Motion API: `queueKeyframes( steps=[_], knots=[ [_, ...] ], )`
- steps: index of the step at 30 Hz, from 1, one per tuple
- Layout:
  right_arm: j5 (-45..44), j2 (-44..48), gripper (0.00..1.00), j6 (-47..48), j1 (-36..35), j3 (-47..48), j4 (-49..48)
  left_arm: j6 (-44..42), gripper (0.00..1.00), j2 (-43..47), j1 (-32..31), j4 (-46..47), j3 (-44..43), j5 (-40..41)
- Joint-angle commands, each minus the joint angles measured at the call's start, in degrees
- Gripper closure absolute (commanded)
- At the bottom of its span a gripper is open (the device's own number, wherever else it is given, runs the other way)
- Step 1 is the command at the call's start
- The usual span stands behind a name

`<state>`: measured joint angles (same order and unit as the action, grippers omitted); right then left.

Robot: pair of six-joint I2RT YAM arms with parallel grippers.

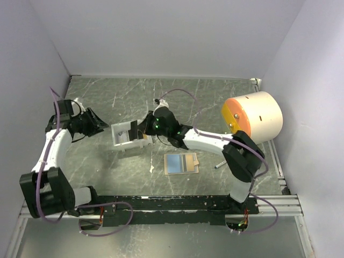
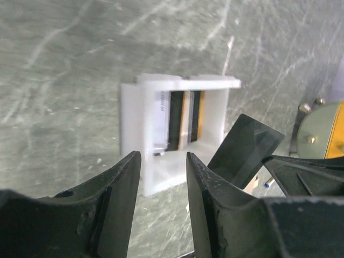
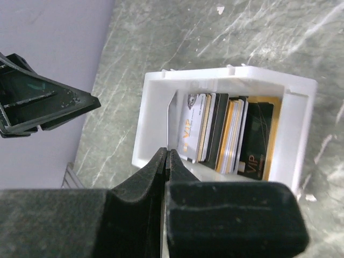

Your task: Put the credit cards into the card holder

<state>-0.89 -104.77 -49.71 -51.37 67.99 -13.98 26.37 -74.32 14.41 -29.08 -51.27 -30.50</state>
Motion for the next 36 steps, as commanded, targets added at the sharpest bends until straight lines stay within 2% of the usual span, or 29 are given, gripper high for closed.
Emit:
queueKeyframes(
  steps=[1, 4, 7, 12, 14, 17, 19, 26, 32, 36],
  knots=[
    [-0.61, 7.66, 1.00, -0.58, 0.17, -6.13, -1.88, -0.78, 0.49, 5.37, -8.19, -2.13, -1.46, 4.74],
    [-0.85, 13.25, 1.00, -0.68, 0.17, -10.12, -1.18, 0.28, 0.48, 7.50, -14.80, -0.45, -0.77, 3.12],
    [-0.76, 19.50, 1.00, -0.71, 0.15, -15.55, 0.68, 2.21, 0.48, 9.68, -16.90, 3.71, 1.95, -6.11],
    [-0.09, 32.29, 1.00, -2.34, 0.20, -24.83, 0.65, 7.90, 0.34, 13.77, -17.90, 11.25, 7.45, -22.04],
    [-0.17, 37.24, 1.00, -4.00, 0.22, -28.66, -0.68, 12.66, 0.29, 16.05, -18.57, 16.40, 10.09, -25.61],
    [-0.80, 43.50, 1.00, -6.96, 0.20, -33.38, -2.70, 24.72, 0.26, 19.00, -20.29, 29.75, 15.52, -30.01],
    [-0.73, 45.94, 1.00, -8.68, 0.17, -35.76, -4.07, 29.66, 0.24, 19.67, -21.89, 37.24, 18.44, -30.78],
    [0.92, 47.89, 1.00, -11.57, 0.05, -38.06, -9.01, 33.97, 0.23, 15.84, -27.73, 46.04, 20.21, -28.92],
    [2.31, 47.18, 1.00, -13.09, 0.12, -39.12, -11.83, 31.22, 0.23, 13.47, -30.54, 42.77, 18.99, -25.67],
    [3.60, 46.00, 1.00, -13.71, 0.13, -39.38, -13.09, 34.23, 0.28, 11.83, -32.18, 47.60, 20.57, -25.37]
  ],
)
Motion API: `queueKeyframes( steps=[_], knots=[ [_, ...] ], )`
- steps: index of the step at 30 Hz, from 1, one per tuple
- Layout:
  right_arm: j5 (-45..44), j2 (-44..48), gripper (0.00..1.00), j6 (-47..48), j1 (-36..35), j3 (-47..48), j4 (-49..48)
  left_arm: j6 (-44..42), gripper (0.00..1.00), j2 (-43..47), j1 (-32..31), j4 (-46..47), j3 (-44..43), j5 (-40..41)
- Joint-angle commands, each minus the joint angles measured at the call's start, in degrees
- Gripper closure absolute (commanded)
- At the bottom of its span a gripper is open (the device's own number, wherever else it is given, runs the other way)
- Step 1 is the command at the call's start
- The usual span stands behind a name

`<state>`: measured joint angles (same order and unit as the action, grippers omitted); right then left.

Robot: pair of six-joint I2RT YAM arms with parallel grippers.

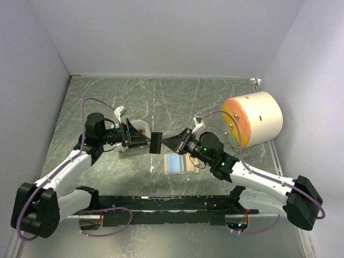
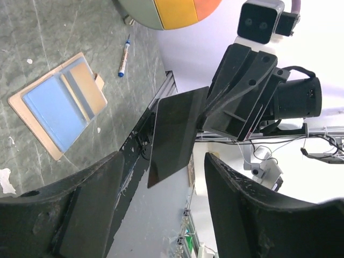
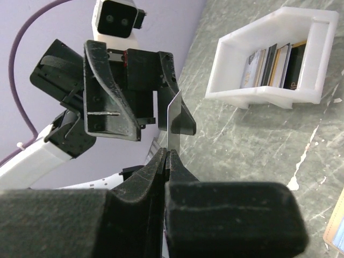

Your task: Put the credit cards into the card holder

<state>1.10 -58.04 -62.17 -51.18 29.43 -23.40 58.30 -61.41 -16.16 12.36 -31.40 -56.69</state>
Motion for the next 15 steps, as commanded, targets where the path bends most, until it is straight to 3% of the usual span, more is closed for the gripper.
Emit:
queueKeyframes(
  steps=[1, 3, 10, 13, 15],
  knots=[
    [1.72, -1.03, 1.00, -1.19, -0.13, -0.72, -3.64, 2.71, 0.30, -1.41, -2.08, 7.15, 0.94, 0.98],
    [1.89, -1.56, 1.00, -1.21, -0.17, -0.72, -3.49, 2.95, 0.39, -1.99, -2.99, 7.98, 0.84, 1.19],
    [0.98, -1.84, 1.00, -0.92, -0.09, -1.49, -1.73, 3.98, 0.89, -2.03, -4.18, 9.47, 0.81, 2.12],
    [-0.64, -1.03, 1.00, 0.70, -0.05, -0.70, 3.17, 2.77, 0.93, -1.91, -4.31, 7.35, 1.13, 3.49],
    [-3.93, 0.40, 0.93, 2.48, -0.01, 0.96, 9.85, 1.56, 0.93, -1.61, -4.44, 6.08, 1.85, 5.08]
  ],
)
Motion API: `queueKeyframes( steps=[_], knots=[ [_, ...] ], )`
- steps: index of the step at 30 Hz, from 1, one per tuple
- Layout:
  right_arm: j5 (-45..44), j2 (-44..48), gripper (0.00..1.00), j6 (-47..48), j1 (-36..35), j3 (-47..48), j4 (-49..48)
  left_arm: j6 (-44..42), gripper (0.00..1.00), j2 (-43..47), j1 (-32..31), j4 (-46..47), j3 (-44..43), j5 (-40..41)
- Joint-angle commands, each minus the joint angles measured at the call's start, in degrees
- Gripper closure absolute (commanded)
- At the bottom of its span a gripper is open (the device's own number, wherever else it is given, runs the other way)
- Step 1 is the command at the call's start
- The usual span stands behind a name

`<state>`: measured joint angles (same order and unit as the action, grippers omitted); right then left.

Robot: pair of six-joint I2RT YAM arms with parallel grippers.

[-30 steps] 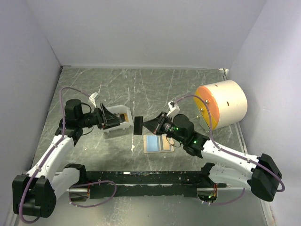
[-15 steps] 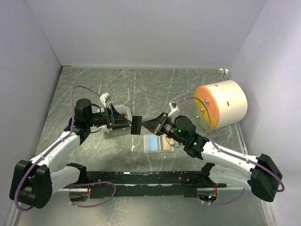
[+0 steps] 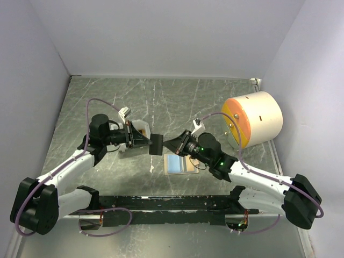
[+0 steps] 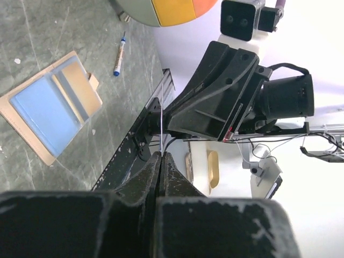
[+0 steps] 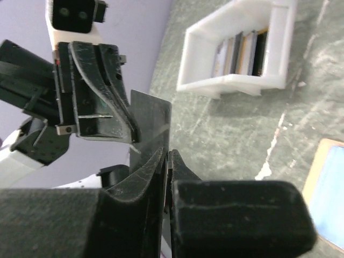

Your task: Put the credit cards into the card holder

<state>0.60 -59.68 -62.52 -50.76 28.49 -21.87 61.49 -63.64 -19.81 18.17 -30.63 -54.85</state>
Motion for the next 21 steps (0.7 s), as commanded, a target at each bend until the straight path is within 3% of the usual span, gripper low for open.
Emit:
queueKeyframes(
  steps=[1, 5, 8, 14, 21],
  knots=[
    [-4.92, 2.96, 0.88, 3.68, -0.45, 2.35, 12.92, -2.39, 0.93, 0.74, -0.94, -0.63, 1.24, 4.22],
    [-10.64, 6.00, 0.69, 7.72, -0.37, 4.38, 24.79, -5.54, 0.93, 0.55, -2.64, -6.34, 0.66, 8.59],
    [-14.34, 5.97, 0.60, 12.00, -0.33, 7.60, 34.68, -5.50, 0.93, -0.23, -4.96, -6.62, 0.25, 11.25],
    [-21.89, 2.61, 0.56, 16.16, -0.02, 12.62, 49.58, -5.26, 0.93, -3.10, -10.24, -8.09, -1.34, 18.70],
    [-16.04, -0.57, 0.56, 18.98, 4.44, 9.75, 47.58, -4.01, 0.93, -11.16, -15.03, -2.24, -1.08, 23.07]
  ],
)
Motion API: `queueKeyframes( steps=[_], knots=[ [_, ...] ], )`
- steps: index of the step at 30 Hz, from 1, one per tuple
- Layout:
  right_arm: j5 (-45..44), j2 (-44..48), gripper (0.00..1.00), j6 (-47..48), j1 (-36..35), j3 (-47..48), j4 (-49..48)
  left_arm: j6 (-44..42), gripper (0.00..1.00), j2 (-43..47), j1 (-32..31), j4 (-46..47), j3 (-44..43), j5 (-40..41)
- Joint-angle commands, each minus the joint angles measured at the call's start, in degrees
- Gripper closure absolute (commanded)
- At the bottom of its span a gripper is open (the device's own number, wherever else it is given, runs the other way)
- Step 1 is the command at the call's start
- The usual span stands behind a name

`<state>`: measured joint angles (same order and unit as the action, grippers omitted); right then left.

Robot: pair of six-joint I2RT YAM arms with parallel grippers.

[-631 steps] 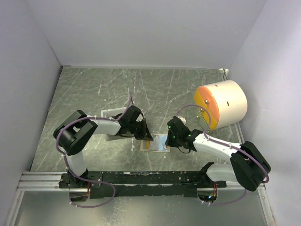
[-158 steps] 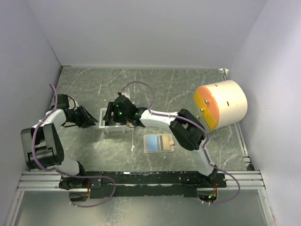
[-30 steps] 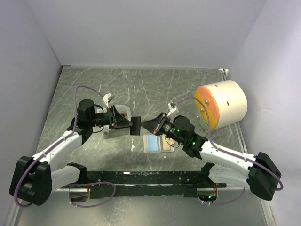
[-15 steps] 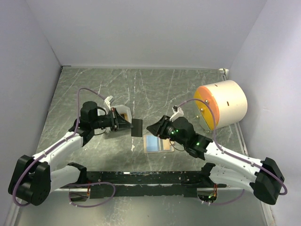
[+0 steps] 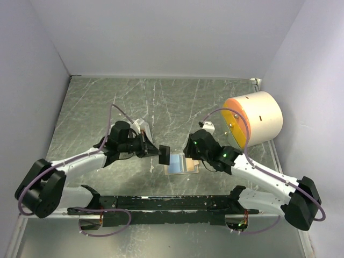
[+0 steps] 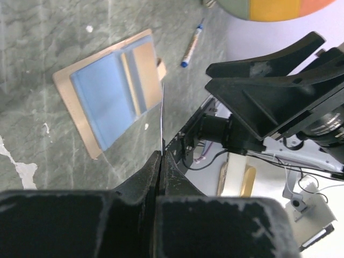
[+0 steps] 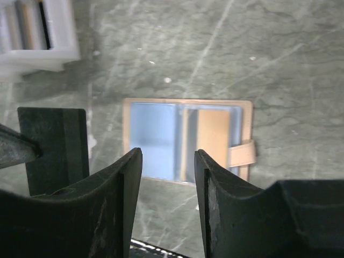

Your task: Put the credit cards into the card holder

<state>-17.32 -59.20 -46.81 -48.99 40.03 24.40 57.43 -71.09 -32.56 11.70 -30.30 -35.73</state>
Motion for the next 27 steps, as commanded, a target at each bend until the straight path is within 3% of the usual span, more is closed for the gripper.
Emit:
queueKeyframes(
  steps=[1, 12, 27],
  knots=[
    [2.91, -1.56, 0.56, 3.85, 3.41, -2.20, 0.36, 0.13, 0.93, -4.96, -2.96, 4.70, -1.87, 4.21],
    [11.06, -10.15, 0.56, 8.41, 11.03, -5.99, -6.56, -1.25, 0.93, -15.97, -8.36, 5.28, -8.37, 8.69],
    [13.75, -13.55, 0.73, 6.38, 12.18, -13.06, -12.08, -2.98, 0.93, -24.54, -10.91, 3.76, -12.72, 9.92]
  ],
)
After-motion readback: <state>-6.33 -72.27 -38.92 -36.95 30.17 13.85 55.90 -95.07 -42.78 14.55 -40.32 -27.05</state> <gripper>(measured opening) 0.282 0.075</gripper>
